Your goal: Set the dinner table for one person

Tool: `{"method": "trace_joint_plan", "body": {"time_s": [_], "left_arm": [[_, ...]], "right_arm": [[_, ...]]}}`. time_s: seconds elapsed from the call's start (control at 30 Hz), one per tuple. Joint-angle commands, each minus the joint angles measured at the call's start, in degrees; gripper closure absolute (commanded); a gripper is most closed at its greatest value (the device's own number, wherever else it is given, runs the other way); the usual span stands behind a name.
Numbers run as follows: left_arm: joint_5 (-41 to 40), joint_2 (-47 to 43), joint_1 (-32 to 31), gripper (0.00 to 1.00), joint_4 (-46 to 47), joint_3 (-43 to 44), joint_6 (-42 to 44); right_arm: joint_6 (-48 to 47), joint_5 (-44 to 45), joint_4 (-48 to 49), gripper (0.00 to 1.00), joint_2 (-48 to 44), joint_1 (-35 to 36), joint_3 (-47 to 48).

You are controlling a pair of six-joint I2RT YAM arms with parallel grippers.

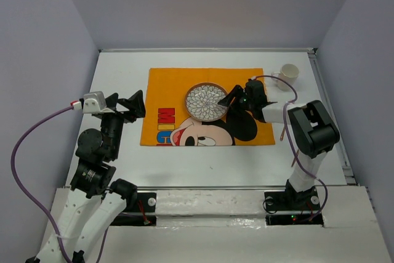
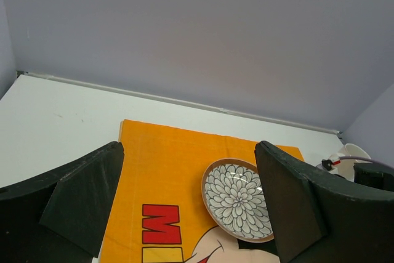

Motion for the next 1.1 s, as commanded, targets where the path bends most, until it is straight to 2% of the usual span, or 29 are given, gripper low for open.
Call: {"method": "trace_joint_plan", "body": {"time_s": [0.0, 0.13, 0.23, 0.33, 0.4, 0.5, 0.53, 0.57, 0.63, 0.73, 1.07], "left_arm": [[0.2, 0.1, 0.2, 0.01, 2.1, 0.0, 0.3], [0.3, 0.0, 0.2, 0.01, 2.1, 0.1, 0.3], [0.3, -0.3, 0.3, 0.01, 2.1, 0.1, 0.2], [0.2, -0.9, 0.2, 0.01, 2.0, 0.2, 0.2], [0.4, -1.1, 0.3, 0.01, 2.0, 0.3, 0.0], [1.0, -1.5, 0.2, 0.01, 1.8, 0.5, -0.2], [1.1, -1.5, 0.2, 0.01, 1.8, 0.5, -0.2], [1.4, -1.6, 0.2, 0.01, 1.8, 0.5, -0.2], [1.8, -1.9, 0.1, 0.01, 1.8, 0.6, -0.3], [1.7, -2.0, -0.6, 0.01, 1.7, 0.8, -0.2], [0.8, -2.6, -3.3, 0.01, 1.7, 0.6, 0.6]], "right_arm": [[-1.8, 0.7, 1.3, 0.3, -4.3, -0.2, 1.5], [-4.6, 5.2, -2.3, 0.16, -8.3, -0.2, -1.2], [-8.7, 10.2, -7.2, 0.15, -12.7, -0.2, -2.8], [-12.7, 15.6, -13.0, 0.17, -18.3, -1.5, -4.1], [-15.7, 18.2, -16.8, 0.23, -21.1, -3.7, -3.6], [-21.3, 29.0, -24.0, 0.28, -25.0, -7.7, 0.9], [-22.9, 29.1, -25.7, 0.3, -25.3, -8.6, 2.7], [-24.6, 34.6, -27.2, 0.32, -25.4, -9.6, 4.6], [-28.6, 39.4, -30.2, 0.34, -24.2, -12.6, 10.1], [-31.7, 39.5, -32.2, 0.37, -20.1, -15.8, 18.1], [-40.9, 43.3, -40.7, 0.38, 1.6, -17.6, 45.0]]}}
